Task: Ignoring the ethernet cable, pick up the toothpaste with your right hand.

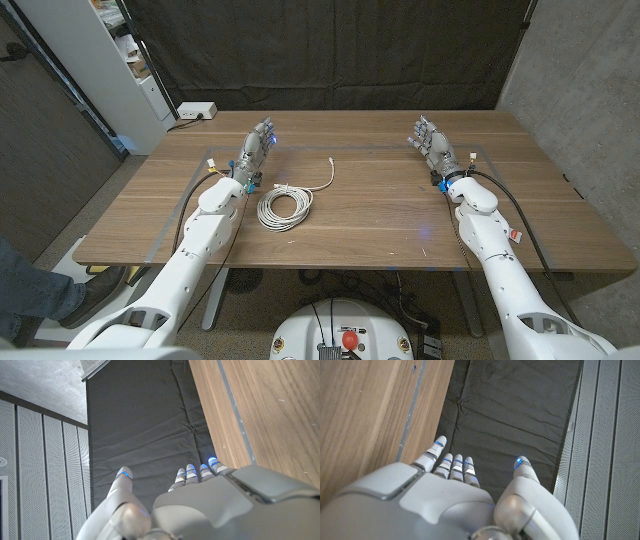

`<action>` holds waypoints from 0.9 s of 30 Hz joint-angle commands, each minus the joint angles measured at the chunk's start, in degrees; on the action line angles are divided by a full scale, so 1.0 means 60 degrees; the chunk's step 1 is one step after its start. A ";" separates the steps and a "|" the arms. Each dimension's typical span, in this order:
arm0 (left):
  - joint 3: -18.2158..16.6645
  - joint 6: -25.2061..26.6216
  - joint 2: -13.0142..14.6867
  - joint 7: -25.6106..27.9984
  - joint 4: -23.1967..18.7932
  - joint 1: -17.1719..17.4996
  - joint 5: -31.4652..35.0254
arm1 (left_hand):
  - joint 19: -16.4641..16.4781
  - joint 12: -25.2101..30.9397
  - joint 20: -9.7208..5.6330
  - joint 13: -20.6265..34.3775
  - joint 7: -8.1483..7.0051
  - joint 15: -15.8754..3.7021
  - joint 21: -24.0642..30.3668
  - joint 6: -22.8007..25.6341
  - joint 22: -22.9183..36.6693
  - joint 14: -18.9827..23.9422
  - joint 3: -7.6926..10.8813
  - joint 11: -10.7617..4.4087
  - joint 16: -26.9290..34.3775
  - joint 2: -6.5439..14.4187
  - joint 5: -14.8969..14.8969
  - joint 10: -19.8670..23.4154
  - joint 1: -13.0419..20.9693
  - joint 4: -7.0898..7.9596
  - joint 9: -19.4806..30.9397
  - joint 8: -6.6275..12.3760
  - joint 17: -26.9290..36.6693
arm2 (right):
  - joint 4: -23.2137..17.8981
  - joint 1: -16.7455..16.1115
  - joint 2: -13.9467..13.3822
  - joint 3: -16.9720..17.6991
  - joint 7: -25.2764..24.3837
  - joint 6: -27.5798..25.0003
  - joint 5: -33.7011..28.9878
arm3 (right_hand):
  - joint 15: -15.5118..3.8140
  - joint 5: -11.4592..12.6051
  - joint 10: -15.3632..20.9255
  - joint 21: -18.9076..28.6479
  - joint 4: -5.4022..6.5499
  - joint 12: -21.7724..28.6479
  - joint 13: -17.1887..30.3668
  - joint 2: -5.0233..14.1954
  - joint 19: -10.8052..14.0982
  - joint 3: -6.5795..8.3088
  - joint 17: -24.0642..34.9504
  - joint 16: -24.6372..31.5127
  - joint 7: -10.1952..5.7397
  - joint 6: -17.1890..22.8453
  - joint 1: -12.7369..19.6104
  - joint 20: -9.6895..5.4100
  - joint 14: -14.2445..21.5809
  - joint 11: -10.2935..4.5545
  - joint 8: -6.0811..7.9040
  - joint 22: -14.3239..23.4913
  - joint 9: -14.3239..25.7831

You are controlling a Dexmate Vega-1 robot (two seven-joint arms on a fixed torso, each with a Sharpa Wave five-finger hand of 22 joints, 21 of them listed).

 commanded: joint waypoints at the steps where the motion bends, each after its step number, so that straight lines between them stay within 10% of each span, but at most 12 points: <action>1: -0.0366 0.0183 -0.0352 -0.0231 -0.0069 0.0038 0.0454 | -0.0767 0.0001 0.0058 0.0032 0.0062 0.0012 -0.0056 -0.0002 0.0031 -0.0154 0.0061 0.0010 0.0043 0.0027 0.0017 -0.0093 0.0099 0.0004 0.0026 0.0060 0.0054 | -0.0322 -0.0116 0.0664 0.0831 0.0722 0.0045 -0.0678 | 0.0087 0.0055 0.0073 -0.0039 -0.0035 -0.0042 0.0032 0.0010 0.0086 0.0065 0.0005 0.0057 0.0040 0.0023 0.0126 0.0002 0.0029 0.0056 -0.0009 0.0047 0.0020; 27: -0.0590 0.0234 -0.0442 -0.0205 -0.0360 0.0311 0.0600 | -0.0613 0.0003 0.0077 0.0034 0.0063 0.0022 -0.0129 0.0018 0.0039 -0.0027 0.0052 -0.0004 0.0083 0.0075 0.0001 -0.0034 0.0134 -0.0006 0.0027 0.0061 0.0059 | -0.0970 -0.0511 0.1070 0.1380 0.1303 0.0329 -0.0845 | 0.0088 0.0042 0.0176 -0.0083 -0.0128 -0.0156 0.0046 0.0092 0.0345 0.0085 -0.0109 0.0069 0.0053 0.0054 0.0317 -0.0023 0.0118 0.0069 -0.0075 0.0043 0.0025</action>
